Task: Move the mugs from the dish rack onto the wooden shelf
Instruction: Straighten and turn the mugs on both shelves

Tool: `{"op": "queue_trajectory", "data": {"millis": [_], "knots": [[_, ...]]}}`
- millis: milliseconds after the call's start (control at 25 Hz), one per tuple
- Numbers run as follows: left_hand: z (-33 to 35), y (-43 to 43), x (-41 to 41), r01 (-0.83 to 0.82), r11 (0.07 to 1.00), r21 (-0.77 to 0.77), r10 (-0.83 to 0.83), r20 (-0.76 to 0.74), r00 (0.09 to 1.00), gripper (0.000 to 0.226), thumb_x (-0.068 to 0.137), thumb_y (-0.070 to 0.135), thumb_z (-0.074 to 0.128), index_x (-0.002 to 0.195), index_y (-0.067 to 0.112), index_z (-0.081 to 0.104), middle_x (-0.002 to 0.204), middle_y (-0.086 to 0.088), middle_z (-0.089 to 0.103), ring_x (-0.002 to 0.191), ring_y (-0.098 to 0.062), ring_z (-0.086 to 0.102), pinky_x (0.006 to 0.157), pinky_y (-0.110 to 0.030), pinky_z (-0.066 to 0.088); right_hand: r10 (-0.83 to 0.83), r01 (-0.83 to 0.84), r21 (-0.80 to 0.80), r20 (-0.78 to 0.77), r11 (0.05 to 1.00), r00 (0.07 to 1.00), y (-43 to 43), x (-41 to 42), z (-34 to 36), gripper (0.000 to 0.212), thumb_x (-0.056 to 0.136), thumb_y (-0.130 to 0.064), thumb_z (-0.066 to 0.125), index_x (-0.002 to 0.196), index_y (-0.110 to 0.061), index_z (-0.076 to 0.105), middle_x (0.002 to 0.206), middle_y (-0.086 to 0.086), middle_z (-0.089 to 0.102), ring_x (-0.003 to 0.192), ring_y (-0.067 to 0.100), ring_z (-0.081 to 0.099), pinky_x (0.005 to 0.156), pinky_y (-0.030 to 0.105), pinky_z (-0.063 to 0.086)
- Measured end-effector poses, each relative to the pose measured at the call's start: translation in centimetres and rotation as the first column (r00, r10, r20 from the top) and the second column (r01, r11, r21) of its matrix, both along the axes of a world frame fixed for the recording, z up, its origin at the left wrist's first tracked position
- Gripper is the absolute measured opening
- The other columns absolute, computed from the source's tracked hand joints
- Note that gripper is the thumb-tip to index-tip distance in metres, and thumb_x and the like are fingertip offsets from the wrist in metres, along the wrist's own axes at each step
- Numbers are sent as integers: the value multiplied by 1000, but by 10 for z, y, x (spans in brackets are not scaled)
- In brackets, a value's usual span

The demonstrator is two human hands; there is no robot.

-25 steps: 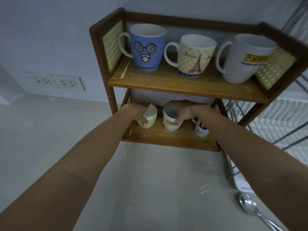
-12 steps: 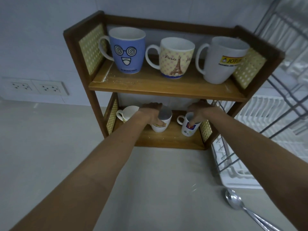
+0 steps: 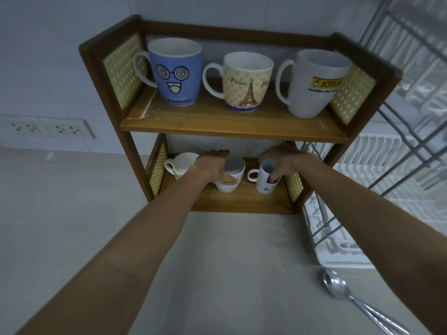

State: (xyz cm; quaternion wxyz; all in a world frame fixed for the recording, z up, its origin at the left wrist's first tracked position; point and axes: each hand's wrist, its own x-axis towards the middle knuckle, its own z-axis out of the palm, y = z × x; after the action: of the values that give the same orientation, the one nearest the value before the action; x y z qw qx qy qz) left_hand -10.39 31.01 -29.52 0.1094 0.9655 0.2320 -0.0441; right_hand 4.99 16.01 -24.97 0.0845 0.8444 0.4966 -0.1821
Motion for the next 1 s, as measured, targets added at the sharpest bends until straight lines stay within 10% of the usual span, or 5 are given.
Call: {"op": "queue_trajectory", "data": {"millis": [360, 560, 1000], "knots": [[15, 22, -18, -19, 983, -182, -7, -137, 991, 118, 74, 65, 61, 148, 20, -18, 161, -9, 9, 145, -29, 17, 115, -44, 20, -25, 24, 32, 46, 999, 999, 1, -5, -7, 70, 70, -19, 76, 134, -27, 48, 136, 9, 49, 117, 27, 51, 91, 36, 51], [22, 53, -53, -63, 992, 107, 99, -372, 923, 97, 79, 54, 65, 151, 18, 10, 158, -9, 20, 143, -30, 25, 110, -45, 32, -19, 19, 8, 113, 1000, 993, 3, -12, -5, 69, 73, -16, 74, 135, -24, 46, 135, 10, 50, 119, 28, 50, 92, 35, 48], [20, 18, -77, -49, 991, 127, 72, -181, 981, 85, 88, 41, 59, 151, 18, 6, 160, -13, 9, 144, -32, 19, 115, -52, 26, -74, 71, 44, 69, 996, 995, -19, -39, -5, 68, 81, -16, 66, 141, -16, 34, 148, 17, 37, 129, 34, 41, 102, 44, 43]]}}
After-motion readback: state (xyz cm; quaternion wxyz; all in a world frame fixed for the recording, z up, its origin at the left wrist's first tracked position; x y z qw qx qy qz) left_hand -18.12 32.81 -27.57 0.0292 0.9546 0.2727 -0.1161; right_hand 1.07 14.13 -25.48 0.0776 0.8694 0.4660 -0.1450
